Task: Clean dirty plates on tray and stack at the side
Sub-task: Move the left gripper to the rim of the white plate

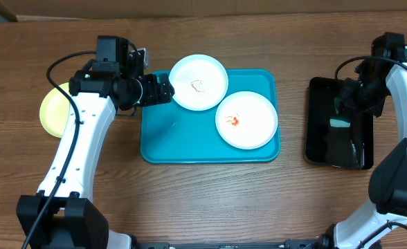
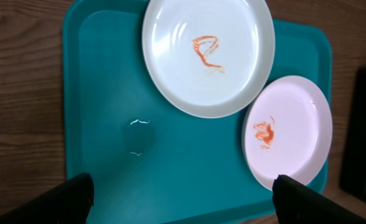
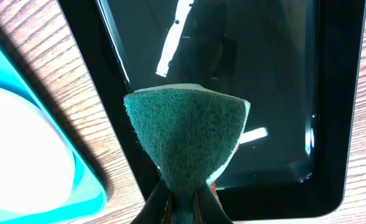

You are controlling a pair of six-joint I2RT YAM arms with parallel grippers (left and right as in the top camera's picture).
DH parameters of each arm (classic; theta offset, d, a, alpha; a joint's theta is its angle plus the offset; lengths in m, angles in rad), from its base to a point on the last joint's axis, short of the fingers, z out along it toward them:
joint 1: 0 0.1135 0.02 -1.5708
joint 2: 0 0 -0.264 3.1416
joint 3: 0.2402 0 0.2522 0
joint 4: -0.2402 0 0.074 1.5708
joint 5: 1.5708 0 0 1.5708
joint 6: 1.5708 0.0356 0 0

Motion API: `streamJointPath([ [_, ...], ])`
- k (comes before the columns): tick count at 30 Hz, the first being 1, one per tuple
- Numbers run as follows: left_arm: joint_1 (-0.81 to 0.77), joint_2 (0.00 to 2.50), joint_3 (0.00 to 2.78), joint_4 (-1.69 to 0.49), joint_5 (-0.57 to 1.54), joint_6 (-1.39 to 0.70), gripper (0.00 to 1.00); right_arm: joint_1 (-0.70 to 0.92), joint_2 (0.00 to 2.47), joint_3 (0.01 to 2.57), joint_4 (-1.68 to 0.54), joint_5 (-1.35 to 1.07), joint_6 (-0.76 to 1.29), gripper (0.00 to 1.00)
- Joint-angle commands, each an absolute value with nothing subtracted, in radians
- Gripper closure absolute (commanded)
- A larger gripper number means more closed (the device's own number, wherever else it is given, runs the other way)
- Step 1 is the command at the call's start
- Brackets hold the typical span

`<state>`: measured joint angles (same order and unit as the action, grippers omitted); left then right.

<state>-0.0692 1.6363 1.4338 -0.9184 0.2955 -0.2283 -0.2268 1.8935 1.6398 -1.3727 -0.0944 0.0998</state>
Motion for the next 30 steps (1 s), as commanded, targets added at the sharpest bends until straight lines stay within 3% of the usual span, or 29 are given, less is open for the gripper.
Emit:
streamJointPath([
  [1, -0.069, 1.629, 1.444, -0.920, 0.252, -0.217, 0.08, -0.224, 1.872, 1.637, -1.370, -0.098, 0.096, 0.96],
  [9, -0.069, 1.629, 1.444, -0.906, 0.257, -0.234, 0.12, -0.224, 1.872, 1.577, -1.299, -0.073, 0.101, 0.96],
  [19, -0.089, 1.663, 1.444, -0.820, 0.266, -0.270, 0.09, -0.224, 1.874, 1.359, -1.054, -0.091, 0.101, 0.96],
  [30, -0.131, 1.691, 1.443, -0.819, 0.292, -0.270, 0.13, -0.224, 1.875, 1.120, -0.790, -0.099, 0.116, 0.96],
])
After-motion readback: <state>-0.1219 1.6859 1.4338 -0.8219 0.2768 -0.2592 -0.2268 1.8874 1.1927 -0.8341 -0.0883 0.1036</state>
